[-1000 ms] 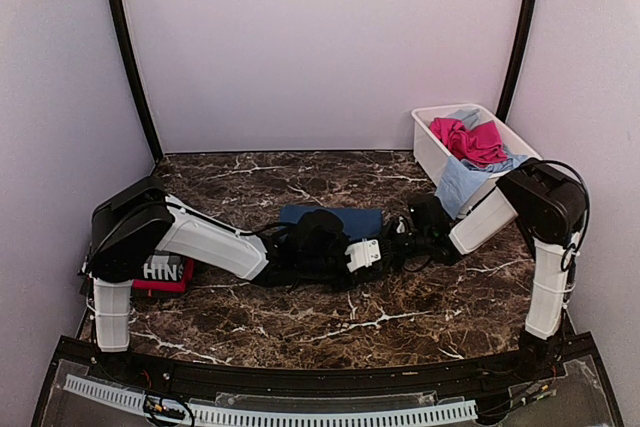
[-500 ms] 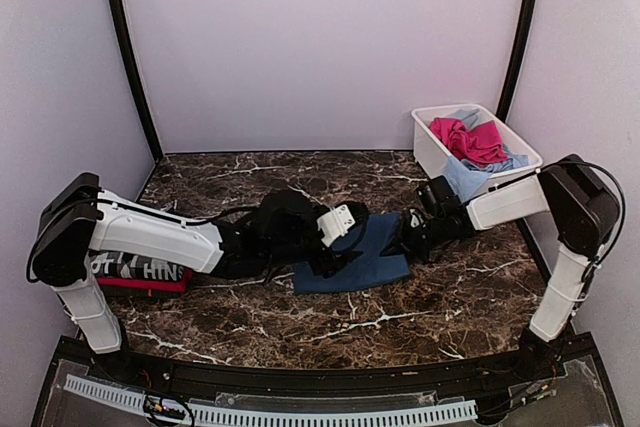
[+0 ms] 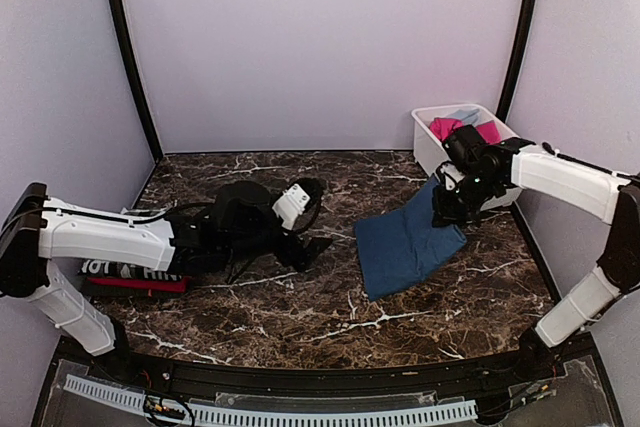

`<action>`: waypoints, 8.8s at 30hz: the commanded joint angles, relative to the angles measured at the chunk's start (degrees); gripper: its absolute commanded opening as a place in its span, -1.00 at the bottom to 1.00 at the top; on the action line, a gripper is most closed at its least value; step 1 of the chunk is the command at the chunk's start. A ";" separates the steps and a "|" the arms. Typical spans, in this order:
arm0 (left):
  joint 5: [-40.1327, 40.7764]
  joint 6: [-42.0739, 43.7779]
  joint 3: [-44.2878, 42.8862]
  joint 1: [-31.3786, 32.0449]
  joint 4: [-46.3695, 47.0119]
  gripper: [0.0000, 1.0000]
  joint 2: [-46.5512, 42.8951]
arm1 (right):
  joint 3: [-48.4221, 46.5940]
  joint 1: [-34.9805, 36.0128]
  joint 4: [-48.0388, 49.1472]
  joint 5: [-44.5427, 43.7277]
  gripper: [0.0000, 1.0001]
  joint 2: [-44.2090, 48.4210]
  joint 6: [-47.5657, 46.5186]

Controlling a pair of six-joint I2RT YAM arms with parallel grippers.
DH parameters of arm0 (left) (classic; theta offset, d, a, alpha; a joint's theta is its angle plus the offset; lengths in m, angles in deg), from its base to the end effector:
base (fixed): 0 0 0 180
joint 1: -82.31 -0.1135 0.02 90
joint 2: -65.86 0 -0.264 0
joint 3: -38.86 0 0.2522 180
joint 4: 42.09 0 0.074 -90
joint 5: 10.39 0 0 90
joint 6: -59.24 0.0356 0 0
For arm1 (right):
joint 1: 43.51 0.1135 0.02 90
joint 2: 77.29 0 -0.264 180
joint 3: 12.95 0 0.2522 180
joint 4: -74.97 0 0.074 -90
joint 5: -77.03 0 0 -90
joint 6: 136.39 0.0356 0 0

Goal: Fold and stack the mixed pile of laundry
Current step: Turn over the square-folded T-shirt at the center of the board, then adjust the square-folded T-shirt at the center of the board, then pick up the square-folded T-shirt from the center of the board, then place the square-folded T-shirt at the corner of the board.

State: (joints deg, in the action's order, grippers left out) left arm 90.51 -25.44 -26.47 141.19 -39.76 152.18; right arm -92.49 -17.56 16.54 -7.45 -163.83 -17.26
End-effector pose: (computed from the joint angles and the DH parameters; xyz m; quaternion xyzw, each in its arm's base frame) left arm 0.1824 -0.2891 0.2518 0.3828 0.7145 -0.1927 0.5530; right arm 0.2682 0.1343 0.2468 0.0168 0.9759 0.1400 0.1667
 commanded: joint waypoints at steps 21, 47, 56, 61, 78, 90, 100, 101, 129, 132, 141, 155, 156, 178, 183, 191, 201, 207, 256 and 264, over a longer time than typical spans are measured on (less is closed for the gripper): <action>9.80 -20.45 1.69 -11.92 -23.16 0.98 -19.00 | -50.21 25.06 -28.89 -20.19 -1.00 -38.57 -1.21; -14.13 -38.51 -1.57 -23.16 -30.34 0.65 -16.76 | -30.63 17.51 8.06 15.11 0.58 -17.96 -5.63; -24.31 -39.47 -2.97 -18.63 -26.04 0.10 -0.93 | -11.29 11.57 14.55 12.68 0.38 -16.50 -11.36; -28.67 -42.94 -0.35 -17.85 -17.95 -0.12 5.16 | -5.67 11.57 18.39 12.39 0.29 -19.40 -10.40; -25.88 -41.07 -3.69 -25.77 -20.01 -0.21 12.55 | 2.69 19.29 18.40 8.86 0.23 -12.68 -6.10; -26.48 -46.11 2.05 -32.09 -23.50 0.50 -3.29 | -15.01 35.69 14.40 -8.90 0.09 -17.09 -18.34; -26.47 -47.34 4.54 -36.51 -29.70 0.50 -10.64 | -28.77 43.14 16.00 -11.07 -0.08 -32.21 -23.37; -26.48 -47.69 5.45 -36.57 -29.49 0.50 -11.59 | -29.37 43.39 16.03 -10.89 -0.09 -33.22 -23.75; -30.75 -51.35 11.28 -37.71 -22.61 0.53 -9.79 | -29.55 45.19 20.10 -17.43 -1.00 -37.60 -26.18; -34.12 -53.15 13.12 -37.58 -17.11 0.60 -8.56 | -26.65 44.13 24.31 -15.21 -1.00 -33.85 -25.63; -35.76 -57.55 13.57 -34.07 -7.70 0.83 -3.25 | -24.22 42.45 27.01 -12.85 -1.00 -31.52 -25.35; -36.66 -67.76 11.46 -28.13 4.13 0.85 10.30 | -25.37 43.05 29.45 -10.53 -1.00 -30.36 -25.44; -36.65 -68.48 11.42 -28.03 4.52 0.85 10.77 | -25.74 43.24 29.38 -10.59 -1.00 -30.45 -25.43; -32.55 -63.93 8.26 -26.72 -9.92 -0.70 8.34 | -31.51 45.06 29.32 -8.17 -1.00 -32.48 -23.94; -27.16 -52.65 4.22 -26.70 -27.18 -1.00 2.82 | -29.93 45.01 30.12 -4.04 -0.51 -29.98 -21.19; -15.64 -39.52 -2.98 -26.87 -49.70 -1.00 -7.17 | -21.63 44.53 32.06 -2.35 0.68 -19.38 -17.59; -2.61 -28.11 -16.27 -28.08 -69.92 -1.00 -14.90 | -9.70 42.25 34.59 -3.11 0.78 -10.02 -15.85; 2.35 -26.27 -22.93 -28.11 -76.40 -1.00 -15.66 | -6.74 42.18 35.61 -4.23 0.79 -7.42 -16.19; 25.72 -6.62 -19.85 -46.89 -70.41 -0.97 -17.50 | -3.64 40.64 37.25 -4.57 0.87 -5.38 -17.70; 35.18 -7.51 -15.31 -49.28 -67.30 -0.90 -12.12 | -5.95 39.97 36.15 -3.94 0.87 -7.30 -18.12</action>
State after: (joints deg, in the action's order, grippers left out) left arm 117.76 -33.70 -43.67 92.64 -110.57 138.41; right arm -96.77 22.90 51.99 -11.47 -170.49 -34.86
